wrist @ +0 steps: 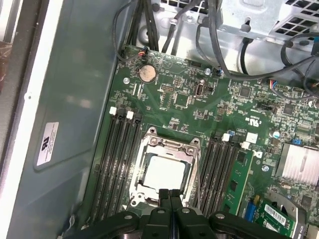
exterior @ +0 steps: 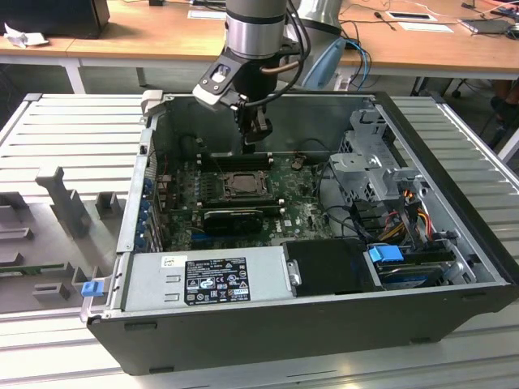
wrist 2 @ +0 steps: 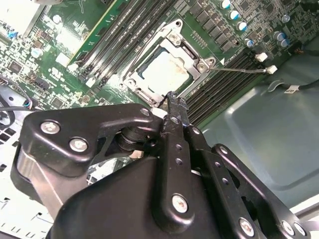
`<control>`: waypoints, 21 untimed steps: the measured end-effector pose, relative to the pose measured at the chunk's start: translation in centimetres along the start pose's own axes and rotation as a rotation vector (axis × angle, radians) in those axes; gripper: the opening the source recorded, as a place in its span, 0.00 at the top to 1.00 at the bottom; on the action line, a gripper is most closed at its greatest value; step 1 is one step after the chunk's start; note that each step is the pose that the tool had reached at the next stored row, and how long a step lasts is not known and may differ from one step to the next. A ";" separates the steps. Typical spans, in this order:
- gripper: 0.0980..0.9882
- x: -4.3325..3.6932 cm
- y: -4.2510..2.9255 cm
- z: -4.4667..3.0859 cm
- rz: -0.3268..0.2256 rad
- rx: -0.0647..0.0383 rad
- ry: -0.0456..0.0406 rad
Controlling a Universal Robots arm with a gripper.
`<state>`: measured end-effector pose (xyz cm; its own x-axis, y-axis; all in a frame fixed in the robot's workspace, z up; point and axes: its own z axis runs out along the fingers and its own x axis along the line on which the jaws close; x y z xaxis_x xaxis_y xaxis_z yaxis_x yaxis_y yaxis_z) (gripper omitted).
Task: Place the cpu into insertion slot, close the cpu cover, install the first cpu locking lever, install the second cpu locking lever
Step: 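Install the first cpu locking lever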
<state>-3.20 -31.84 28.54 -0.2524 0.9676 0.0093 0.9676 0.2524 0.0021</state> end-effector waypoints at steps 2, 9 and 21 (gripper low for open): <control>0.99 0.00 0.00 0.00 -0.022 0.000 0.0000; 0.99 0.00 0.00 0.00 -0.069 0.001 0.0001; 0.99 0.00 0.00 0.00 -0.145 0.001 0.0003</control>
<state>-3.20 -31.84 28.54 -0.3894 0.9210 0.0093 0.9211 0.3894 0.0021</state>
